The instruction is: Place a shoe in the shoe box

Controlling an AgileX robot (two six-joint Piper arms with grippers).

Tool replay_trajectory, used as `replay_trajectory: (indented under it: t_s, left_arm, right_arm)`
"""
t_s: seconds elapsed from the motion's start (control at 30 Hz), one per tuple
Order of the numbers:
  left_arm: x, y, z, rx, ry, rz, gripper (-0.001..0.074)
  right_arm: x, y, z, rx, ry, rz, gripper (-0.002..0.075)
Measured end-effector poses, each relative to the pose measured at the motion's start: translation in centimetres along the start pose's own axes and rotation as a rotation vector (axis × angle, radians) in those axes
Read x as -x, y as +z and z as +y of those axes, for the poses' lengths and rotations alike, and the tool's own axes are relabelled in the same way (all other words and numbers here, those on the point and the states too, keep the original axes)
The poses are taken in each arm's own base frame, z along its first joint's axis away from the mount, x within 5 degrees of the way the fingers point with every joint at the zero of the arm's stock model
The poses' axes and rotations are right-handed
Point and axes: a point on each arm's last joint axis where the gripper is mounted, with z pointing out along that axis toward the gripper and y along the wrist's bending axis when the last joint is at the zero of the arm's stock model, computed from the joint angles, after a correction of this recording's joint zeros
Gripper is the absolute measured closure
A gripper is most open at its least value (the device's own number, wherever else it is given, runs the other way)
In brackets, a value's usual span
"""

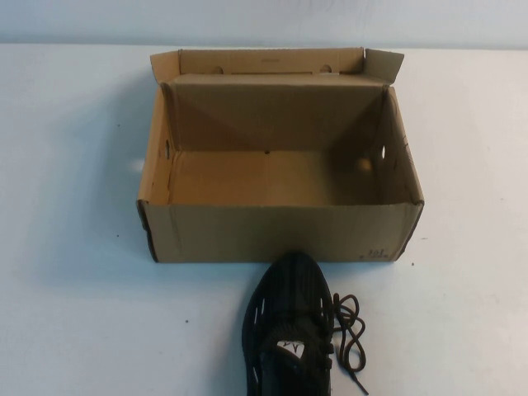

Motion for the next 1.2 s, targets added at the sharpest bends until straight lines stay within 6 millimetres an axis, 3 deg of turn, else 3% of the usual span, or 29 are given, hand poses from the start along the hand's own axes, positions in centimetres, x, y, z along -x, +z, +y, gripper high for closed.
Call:
replay_trajectory:
  t_s: [0.17,0.37,0.53,0.67,1.0,1.2]
  left_arm:
    - [-4.0,1.8,1.2,0.103,0.056,0.383,0.0737]
    - [-6.4,2.5,2.0,0.167,0.067,0.620,0.0737]
    - [-6.9,2.5,2.1,0.180,0.067,0.671,0.0737]
    - [-7.2,2.3,2.0,0.182,0.041,0.709,0.0737]
    - [-8.4,1.1,2.0,0.160,0.084,0.898,0.0737]
    - [-7.8,0.6,1.7,0.156,0.093,0.963,0.0737]
  right_arm:
    - [-3.3,2.0,-1.0,-0.063,-0.002,0.332,0.0742]
    - [-4.6,2.2,-1.2,-0.081,0.008,0.479,0.0742]
    - [-5.1,2.1,-0.4,0.001,0.082,0.546,0.0742]
    - [-6.0,2.9,0.4,0.137,0.013,0.639,0.0742]
    - [-7.5,8.3,2.9,0.397,-0.113,1.137,0.0732]
    - [-10.3,10.7,4.6,0.509,-0.171,1.339,0.0670]
